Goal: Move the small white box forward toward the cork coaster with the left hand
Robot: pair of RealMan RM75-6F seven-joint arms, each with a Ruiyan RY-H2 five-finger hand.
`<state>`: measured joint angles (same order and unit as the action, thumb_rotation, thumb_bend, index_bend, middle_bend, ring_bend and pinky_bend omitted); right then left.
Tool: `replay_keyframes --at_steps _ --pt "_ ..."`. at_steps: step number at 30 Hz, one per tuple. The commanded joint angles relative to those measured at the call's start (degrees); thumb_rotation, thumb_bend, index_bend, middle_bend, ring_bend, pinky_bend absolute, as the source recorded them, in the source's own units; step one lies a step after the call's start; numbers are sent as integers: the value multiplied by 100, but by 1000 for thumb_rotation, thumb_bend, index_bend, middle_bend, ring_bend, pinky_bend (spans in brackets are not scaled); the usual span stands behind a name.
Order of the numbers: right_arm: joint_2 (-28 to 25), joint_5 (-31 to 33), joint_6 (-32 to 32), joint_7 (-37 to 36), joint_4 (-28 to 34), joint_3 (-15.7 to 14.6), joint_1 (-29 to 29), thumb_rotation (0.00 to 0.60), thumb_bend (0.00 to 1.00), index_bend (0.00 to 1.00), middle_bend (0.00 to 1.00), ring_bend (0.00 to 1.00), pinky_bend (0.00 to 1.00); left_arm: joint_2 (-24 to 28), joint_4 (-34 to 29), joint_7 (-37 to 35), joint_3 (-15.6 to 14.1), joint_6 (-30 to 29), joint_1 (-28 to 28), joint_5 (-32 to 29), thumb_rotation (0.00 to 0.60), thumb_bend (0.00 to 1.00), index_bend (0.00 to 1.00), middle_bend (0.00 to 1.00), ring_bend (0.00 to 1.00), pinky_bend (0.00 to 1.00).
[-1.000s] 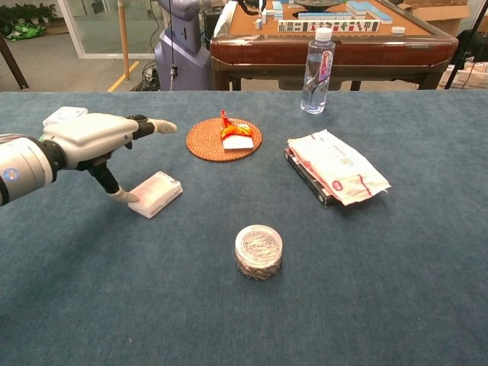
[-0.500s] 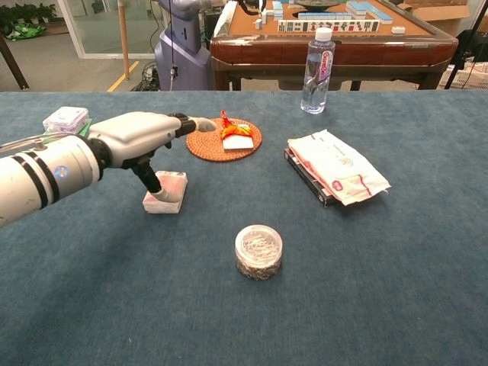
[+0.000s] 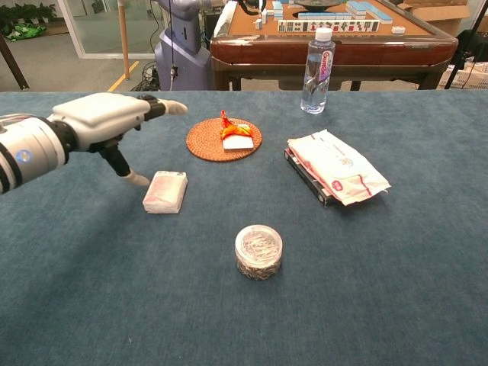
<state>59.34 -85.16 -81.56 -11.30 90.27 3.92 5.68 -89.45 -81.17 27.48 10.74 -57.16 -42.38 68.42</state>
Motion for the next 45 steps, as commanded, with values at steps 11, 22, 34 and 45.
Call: replay_keyframes --at_steps 11,22,34,45 --pt "-30 81 -14 -116 -31 32 -25 600 0 36 197 224 463 -283 714 -311 53 320 -215 -221 600 0 0 0 0 239" --pt "-50 106 -10 -279 -93 49 -38 600 0 36 197 224 463 -535 1174 -345 76 478 -445 -232 600 0 0 0 0 239" --pt "-57 119 35 -325 -118 54 -23 600 0 36 197 224 463 -665 1104 -277 72 497 -564 -281 600 0 0 0 0 239" --pt "-74 104 -6 -394 -141 57 -46 600 0 36 197 224 463 -893 862 -40 98 473 -726 -366 600 0 0 0 0 239"
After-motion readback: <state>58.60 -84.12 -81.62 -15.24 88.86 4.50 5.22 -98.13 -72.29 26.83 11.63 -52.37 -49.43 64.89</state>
